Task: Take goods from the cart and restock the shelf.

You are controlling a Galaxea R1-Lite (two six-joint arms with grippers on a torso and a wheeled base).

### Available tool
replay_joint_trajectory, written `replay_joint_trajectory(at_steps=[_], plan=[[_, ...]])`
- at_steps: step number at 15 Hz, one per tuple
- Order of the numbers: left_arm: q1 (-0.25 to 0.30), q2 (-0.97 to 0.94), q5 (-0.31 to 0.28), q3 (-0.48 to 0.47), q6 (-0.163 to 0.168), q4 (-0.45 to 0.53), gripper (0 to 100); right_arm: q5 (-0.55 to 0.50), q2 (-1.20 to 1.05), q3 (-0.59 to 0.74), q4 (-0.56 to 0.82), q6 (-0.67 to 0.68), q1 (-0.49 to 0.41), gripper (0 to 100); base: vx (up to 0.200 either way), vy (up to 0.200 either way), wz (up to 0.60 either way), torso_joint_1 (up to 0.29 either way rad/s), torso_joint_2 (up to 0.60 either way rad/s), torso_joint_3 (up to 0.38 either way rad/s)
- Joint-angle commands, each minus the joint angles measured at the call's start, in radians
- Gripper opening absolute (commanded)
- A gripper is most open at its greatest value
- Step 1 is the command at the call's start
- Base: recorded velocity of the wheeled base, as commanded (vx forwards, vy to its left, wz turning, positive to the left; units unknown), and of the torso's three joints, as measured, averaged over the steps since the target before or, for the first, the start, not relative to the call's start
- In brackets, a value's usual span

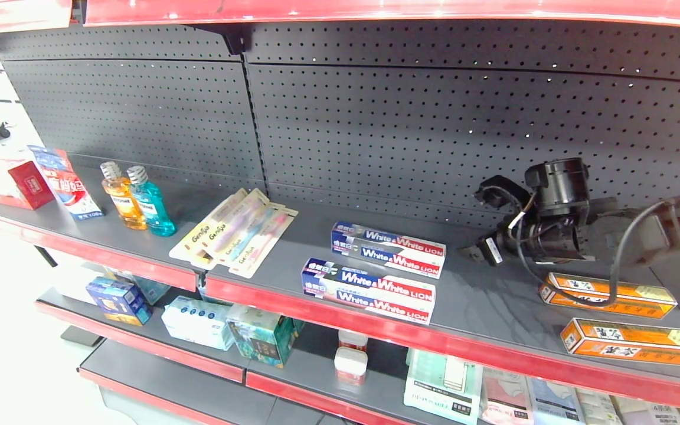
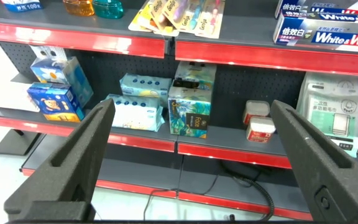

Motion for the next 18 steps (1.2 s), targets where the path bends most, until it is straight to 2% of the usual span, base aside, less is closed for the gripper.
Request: replay_joint_trajectory(at_steps=[1, 7, 10, 11, 13, 14, 15, 16, 18], plan=[[0.000, 0.002, 0.000, 0.000, 0.000, -0.002, 100, 0.000, -0.158, 0.102, 0.000, 0.033, -0.018, 100, 0.000, 0.000, 0.00, 0.000, 0.00, 0.000], [0.000, 0.002, 0.000, 0.000, 0.000, -0.002, 100, 0.005, -0.481, 0.384, 0.000, 0.193, -0.066, 100, 0.000, 0.000, 0.00, 0.000, 0.00, 0.000], [0.000, 0.000, 0.000, 0.000, 0.000, 0.000, 100, 0.005, -0.682, 0.525, -0.009, 0.289, -0.058, 100, 0.000, 0.000, 0.00, 0.000, 0.00, 0.000], [0.000, 0.002, 0.000, 0.000, 0.000, 0.000, 100, 0.005, -0.748, 0.568, -0.011, 0.294, -0.064, 100, 0.000, 0.000, 0.00, 0.000, 0.00, 0.000], [0.000, 0.002, 0.000, 0.000, 0.000, 0.000, 100, -0.012, -1.004, 0.735, -0.008, 0.277, -0.075, 100, 0.000, 0.000, 0.00, 0.000, 0.00, 0.000], [0.000, 0.002, 0.000, 0.000, 0.000, 0.000, 100, -0.013, -1.096, 0.789, -0.011, 0.234, -0.084, 100, 0.000, 0.000, 0.00, 0.000, 0.00, 0.000], [0.000, 0.002, 0.000, 0.000, 0.000, 0.000, 100, -0.003, -1.170, 0.830, -0.016, 0.179, -0.135, 100, 0.000, 0.000, 0.00, 0.000, 0.00, 0.000], [0.000, 0.002, 0.000, 0.000, 0.000, -0.002, 100, 0.025, -1.253, 0.878, -0.020, 0.157, -0.182, 100, 0.000, 0.000, 0.00, 0.000, 0.00, 0.000], [0.000, 0.002, 0.000, 0.000, 0.000, -0.002, 100, 0.143, -1.443, 0.972, -0.013, 0.157, -0.261, 100, 0.000, 0.000, 0.00, 0.000, 0.00, 0.000]])
